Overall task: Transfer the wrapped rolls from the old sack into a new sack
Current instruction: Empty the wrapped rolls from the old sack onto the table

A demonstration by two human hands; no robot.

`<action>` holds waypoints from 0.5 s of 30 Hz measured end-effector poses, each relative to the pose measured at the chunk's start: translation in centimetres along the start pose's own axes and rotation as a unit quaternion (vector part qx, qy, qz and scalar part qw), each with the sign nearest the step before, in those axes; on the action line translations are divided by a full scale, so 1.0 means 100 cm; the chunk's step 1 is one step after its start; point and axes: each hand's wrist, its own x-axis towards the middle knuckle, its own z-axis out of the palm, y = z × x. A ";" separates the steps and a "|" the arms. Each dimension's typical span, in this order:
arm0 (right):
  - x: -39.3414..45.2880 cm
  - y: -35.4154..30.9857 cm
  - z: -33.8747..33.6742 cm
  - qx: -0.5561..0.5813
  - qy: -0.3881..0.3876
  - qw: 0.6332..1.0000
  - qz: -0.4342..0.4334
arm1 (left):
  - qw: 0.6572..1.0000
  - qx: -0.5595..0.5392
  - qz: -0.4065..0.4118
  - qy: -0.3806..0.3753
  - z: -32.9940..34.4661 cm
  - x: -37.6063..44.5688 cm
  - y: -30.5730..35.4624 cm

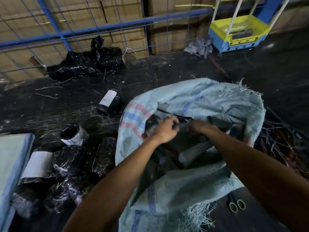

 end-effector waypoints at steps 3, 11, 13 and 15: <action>-0.011 0.028 0.007 -0.112 0.013 0.992 0.046 | 0.966 0.072 0.001 -0.248 0.042 -0.008 -0.011; -0.046 0.080 0.030 -0.188 -0.112 0.973 0.072 | 0.899 0.280 -0.049 -0.333 0.071 -0.009 -0.029; -0.055 0.086 0.034 -0.213 -0.143 0.964 0.066 | 0.908 0.296 -0.070 -0.288 0.063 -0.015 -0.042; -0.064 0.082 0.026 -0.179 -0.109 0.974 0.081 | 0.915 0.297 -0.079 -0.261 0.057 -0.024 -0.053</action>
